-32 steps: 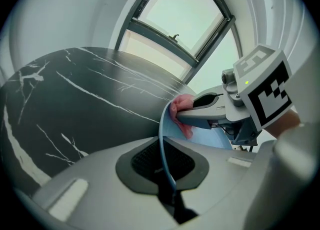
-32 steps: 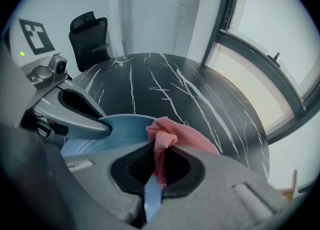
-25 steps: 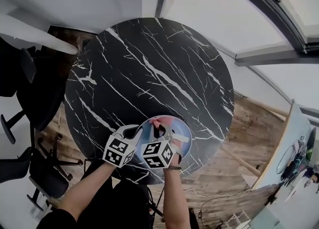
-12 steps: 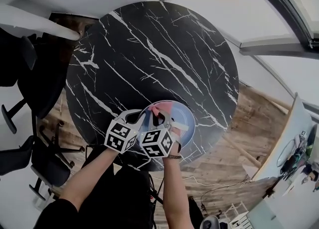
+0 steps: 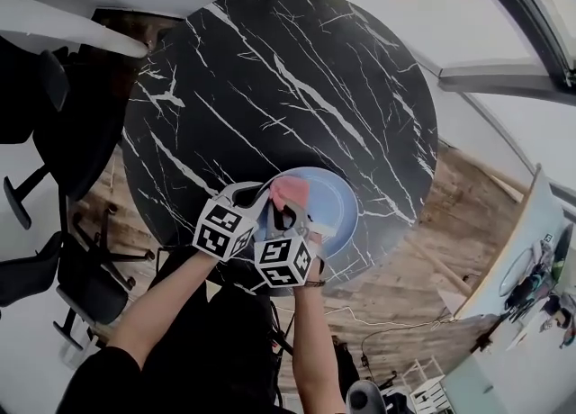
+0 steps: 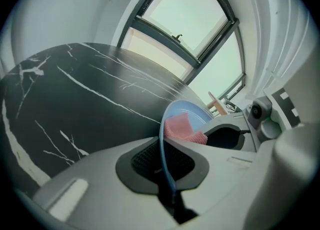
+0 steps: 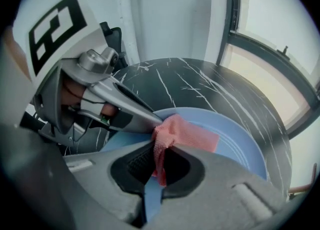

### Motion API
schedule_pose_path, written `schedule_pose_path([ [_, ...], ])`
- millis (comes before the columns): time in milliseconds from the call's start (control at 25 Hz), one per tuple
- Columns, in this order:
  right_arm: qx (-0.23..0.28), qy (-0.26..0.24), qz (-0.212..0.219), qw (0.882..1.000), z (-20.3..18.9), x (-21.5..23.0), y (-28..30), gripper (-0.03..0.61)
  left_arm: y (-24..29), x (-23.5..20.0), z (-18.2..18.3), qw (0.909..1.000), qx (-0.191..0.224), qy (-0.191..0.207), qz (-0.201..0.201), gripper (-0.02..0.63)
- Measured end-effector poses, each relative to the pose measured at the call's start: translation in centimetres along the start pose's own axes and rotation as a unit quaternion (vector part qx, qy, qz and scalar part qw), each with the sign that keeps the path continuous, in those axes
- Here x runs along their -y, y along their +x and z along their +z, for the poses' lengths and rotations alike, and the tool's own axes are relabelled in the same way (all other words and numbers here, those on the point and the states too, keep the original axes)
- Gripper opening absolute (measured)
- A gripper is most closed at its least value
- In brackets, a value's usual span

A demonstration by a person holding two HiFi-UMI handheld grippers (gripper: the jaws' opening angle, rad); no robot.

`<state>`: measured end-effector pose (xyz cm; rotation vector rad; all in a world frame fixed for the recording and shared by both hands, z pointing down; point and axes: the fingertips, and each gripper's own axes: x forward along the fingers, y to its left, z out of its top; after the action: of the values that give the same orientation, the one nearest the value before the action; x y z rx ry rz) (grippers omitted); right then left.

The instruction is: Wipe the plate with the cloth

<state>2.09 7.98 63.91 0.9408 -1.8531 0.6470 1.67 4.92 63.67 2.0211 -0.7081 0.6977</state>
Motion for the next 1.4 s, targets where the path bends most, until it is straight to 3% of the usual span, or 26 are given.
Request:
schedule_pose_path([
  [840,-0.018,-0.036,0.075,0.996,-3.4,-5.8,-1.1,0.017,0.2,0.2,0.0,0.9999,-0.005,0.013,-0.007,0.014],
  [1000,-0.032,-0.075,0.088,0.993,-5.1,-6.8,-1.9,0.017,0.2,0.2,0.0,0.9998,-0.005,0.017,-0.004,0.014],
  [1400,-0.033,-0.125,0.066,0.989,-7.9,-7.1,-3.2,0.016,0.2,0.4,0.0,0.9995,-0.01,0.029,-0.006,0.015],
])
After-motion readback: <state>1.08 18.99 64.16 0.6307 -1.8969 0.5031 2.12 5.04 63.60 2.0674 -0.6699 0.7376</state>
